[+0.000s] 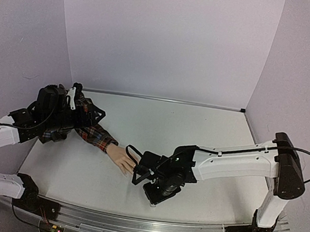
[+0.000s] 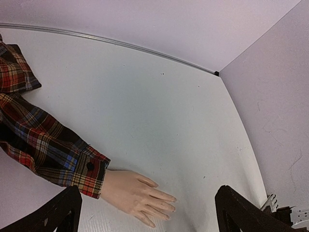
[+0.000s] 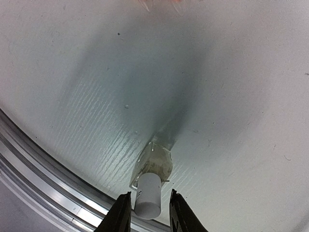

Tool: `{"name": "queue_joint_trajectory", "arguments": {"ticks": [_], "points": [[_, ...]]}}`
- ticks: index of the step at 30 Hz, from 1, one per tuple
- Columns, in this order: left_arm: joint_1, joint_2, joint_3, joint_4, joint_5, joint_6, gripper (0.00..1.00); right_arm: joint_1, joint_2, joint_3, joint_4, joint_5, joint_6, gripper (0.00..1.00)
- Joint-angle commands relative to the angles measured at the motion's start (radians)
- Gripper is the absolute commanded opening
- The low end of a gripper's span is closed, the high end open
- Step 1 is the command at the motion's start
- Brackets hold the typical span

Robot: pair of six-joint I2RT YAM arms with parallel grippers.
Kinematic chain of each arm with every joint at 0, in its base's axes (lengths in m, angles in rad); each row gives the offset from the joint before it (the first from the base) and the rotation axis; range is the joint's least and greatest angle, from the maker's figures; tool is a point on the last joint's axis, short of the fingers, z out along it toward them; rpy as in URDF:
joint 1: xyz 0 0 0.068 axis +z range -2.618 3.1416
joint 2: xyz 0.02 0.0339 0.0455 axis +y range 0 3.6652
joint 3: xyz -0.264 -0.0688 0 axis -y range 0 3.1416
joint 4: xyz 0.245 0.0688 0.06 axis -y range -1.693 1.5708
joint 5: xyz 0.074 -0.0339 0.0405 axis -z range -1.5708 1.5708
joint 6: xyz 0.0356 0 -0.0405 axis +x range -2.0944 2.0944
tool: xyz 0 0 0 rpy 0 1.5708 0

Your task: Paint the nails

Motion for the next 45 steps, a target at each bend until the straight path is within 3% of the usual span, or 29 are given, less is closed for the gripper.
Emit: {"name": "queue_joint_trajectory", "arguments": {"ticks": [1,8,14,17,20,24,33,38,45], "points": [[-0.005,-0.017,0.018,-0.003,-0.014,-0.003,1.0,0.003,0.029,0.037,-0.023,0.019,-0.007,0.26],[-0.005,-0.022,0.018,-0.008,-0.014,-0.004,1.0,0.002,0.042,0.042,-0.023,0.019,-0.013,0.21],[-0.005,-0.017,0.017,-0.008,-0.009,0.001,1.0,0.003,0.005,0.033,-0.024,0.056,-0.012,0.01],[-0.006,-0.005,0.014,0.022,0.035,0.012,1.0,0.002,-0.057,0.028,-0.031,0.1,-0.033,0.0],[-0.016,0.015,0.006,0.101,0.139,0.039,1.0,-0.007,-0.139,0.018,-0.033,0.116,-0.114,0.0],[-0.049,0.072,-0.012,0.28,0.349,0.085,1.0,-0.054,-0.297,-0.05,-0.007,0.101,-0.342,0.0],[-0.085,0.29,0.076,0.539,0.755,0.113,1.0,-0.189,-0.618,-0.05,0.003,-0.188,-0.823,0.0],[-0.085,0.408,0.193,0.564,0.953,0.132,0.99,-0.197,-0.606,0.066,-0.028,-0.281,-0.989,0.0],[-0.122,0.495,0.318,0.425,1.044,0.238,0.9,-0.213,-0.435,0.293,-0.142,-0.323,-1.098,0.0]]}}
